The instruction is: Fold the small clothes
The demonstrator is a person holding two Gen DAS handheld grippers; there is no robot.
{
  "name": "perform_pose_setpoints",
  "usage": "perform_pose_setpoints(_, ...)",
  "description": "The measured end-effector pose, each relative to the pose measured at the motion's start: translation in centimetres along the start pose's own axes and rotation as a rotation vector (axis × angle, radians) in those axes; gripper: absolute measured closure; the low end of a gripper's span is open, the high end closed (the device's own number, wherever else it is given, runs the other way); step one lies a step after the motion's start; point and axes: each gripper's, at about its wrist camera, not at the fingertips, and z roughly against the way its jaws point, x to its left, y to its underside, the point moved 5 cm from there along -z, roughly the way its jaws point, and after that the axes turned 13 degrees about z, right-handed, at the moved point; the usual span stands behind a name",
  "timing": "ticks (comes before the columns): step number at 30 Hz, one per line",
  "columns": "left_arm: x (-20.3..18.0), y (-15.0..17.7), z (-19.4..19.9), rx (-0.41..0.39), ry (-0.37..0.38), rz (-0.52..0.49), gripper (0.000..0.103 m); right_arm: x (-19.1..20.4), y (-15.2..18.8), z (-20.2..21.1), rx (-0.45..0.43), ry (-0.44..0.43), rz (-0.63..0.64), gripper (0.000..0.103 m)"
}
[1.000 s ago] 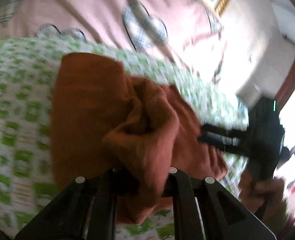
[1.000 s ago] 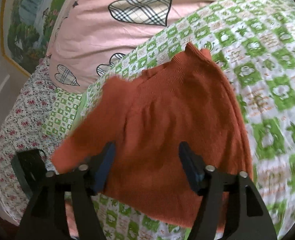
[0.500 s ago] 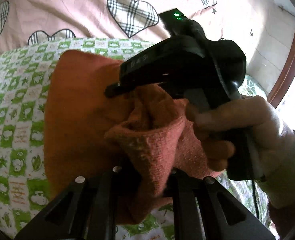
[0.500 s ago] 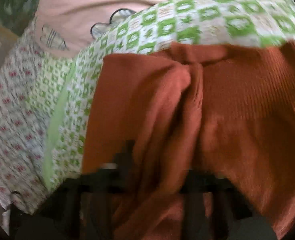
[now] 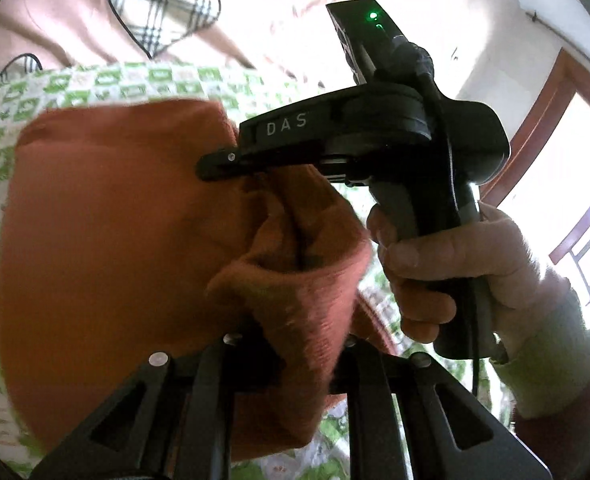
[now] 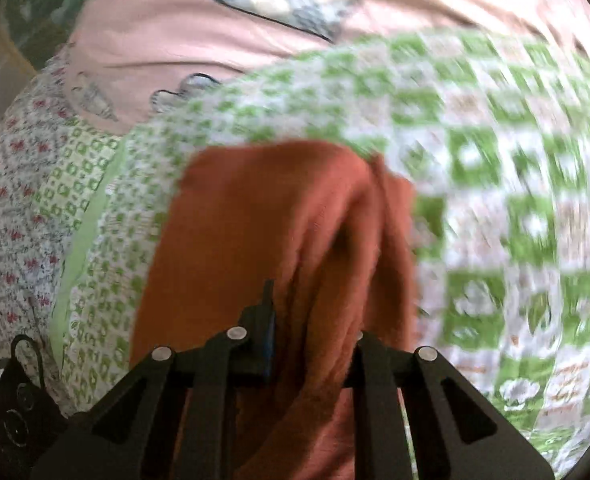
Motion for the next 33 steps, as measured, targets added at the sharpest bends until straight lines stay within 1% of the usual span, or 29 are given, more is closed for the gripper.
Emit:
perform_pose_setpoints(3,0.1,0.4,-0.2,-0.004,0.008,-0.002,0.089,-0.8,0.7,-0.2,-0.018,-0.044,-0.027,0.084)
perform_pose_setpoints(5,0.0,0.6,-0.1,0.003,0.019,0.008,0.088,-1.1,0.3,-0.3,-0.029,-0.068,-0.048,0.079)
perform_pose_setpoints(7,0.2,0.5,-0.2,0.013,0.028,0.028,0.088,-1.1,-0.5,-0.3,-0.05,-0.07,-0.057,0.077)
perform_pose_setpoints(9,0.0,0.7,-0.1,0.009,0.023,0.026,0.087,-1.1,-1.2,-0.2,-0.071,-0.065,-0.058,0.077)
perform_pose_setpoints(12,-0.4,1.0,0.3,0.008,0.032,0.015,0.077,-0.2,-2.7,1.3,-0.149,-0.031,0.017,0.077)
perform_pose_setpoints(14,-0.5,1.2,0.4,0.017,0.04,0.011,0.062,-0.3,-3.1,2.2,-0.195,-0.016,0.022,0.077)
perform_pose_setpoints(16,-0.7,1.9,0.9,0.037,0.057,0.009,0.056,-1.3,-2.8,2.3,-0.186,0.045,-0.004,0.077)
perform_pose_setpoints(17,-0.7,2.3,1.3,0.049,0.058,0.006,0.054,-2.0,-2.3,2.4,-0.173,0.091,-0.023,0.077)
perform_pose_setpoints(18,-0.5,2.6,1.7,0.059,0.064,0.003,0.052,-2.3,-1.9,2.5,-0.162,0.115,-0.032,0.077)
perform_pose_setpoints(19,-0.3,2.8,2.2,0.066,0.07,0.002,0.048,-2.6,-1.5,2.8,-0.158,0.136,-0.045,0.077)
perform_pose_setpoints(20,-0.1,3.2,3.0,0.066,0.077,0.001,0.046,-2.7,-1.0,3.3,-0.164,0.144,-0.059,0.077)
perform_pose_setpoints(22,1.0,3.7,5.0,0.061,0.078,0.003,0.045,-2.6,-0.2,4.5,-0.18,0.147,-0.072,0.075)
perform_pose_setpoints(23,1.6,3.5,5.4,0.059,0.078,0.008,0.044,-2.5,0.4,5.2,-0.185,0.162,-0.072,0.073)
perform_pose_setpoints(24,2.4,3.5,6.3,0.052,0.073,0.019,0.043,-2.4,0.8,5.7,-0.188,0.17,-0.074,0.067)
perform_pose_setpoints(25,3.3,3.5,7.0,0.045,0.064,0.032,0.04,-2.2,1.5,6.4,-0.196,0.168,-0.083,0.058)
perform_pose_setpoints(26,4.5,3.3,8.0,0.033,0.049,0.053,0.037,-1.9,1.8,6.8,-0.205,0.159,-0.088,0.051)
perform_pose_setpoints(27,5.3,3.1,8.4,0.024,0.038,0.068,0.036,-1.6,2.4,7.4,-0.212,0.145,-0.095,0.038)
perform_pose_setpoints(29,7.7,2.5,9.5,0.002,0.002,0.11,0.032,-0.6,3.3,8.2,-0.222,0.119,-0.102,0.028)
perform_pose_setpoints(30,8.8,2.3,10.0,-0.007,-0.012,0.132,0.03,-0.1,3.6,8.4,-0.221,0.107,-0.097,0.027)
perform_pose_setpoints(31,9.2,2.8,10.5,-0.011,-0.022,0.148,0.029,0.6,4.2,8.5,-0.215,0.096,-0.083,0.027)
perform_pose_setpoints(33,11.5,2.2,10.7,-0.014,-0.038,0.21,0.029,1.5,5.2,8.0,-0.168,0.108,-0.049,0.027)
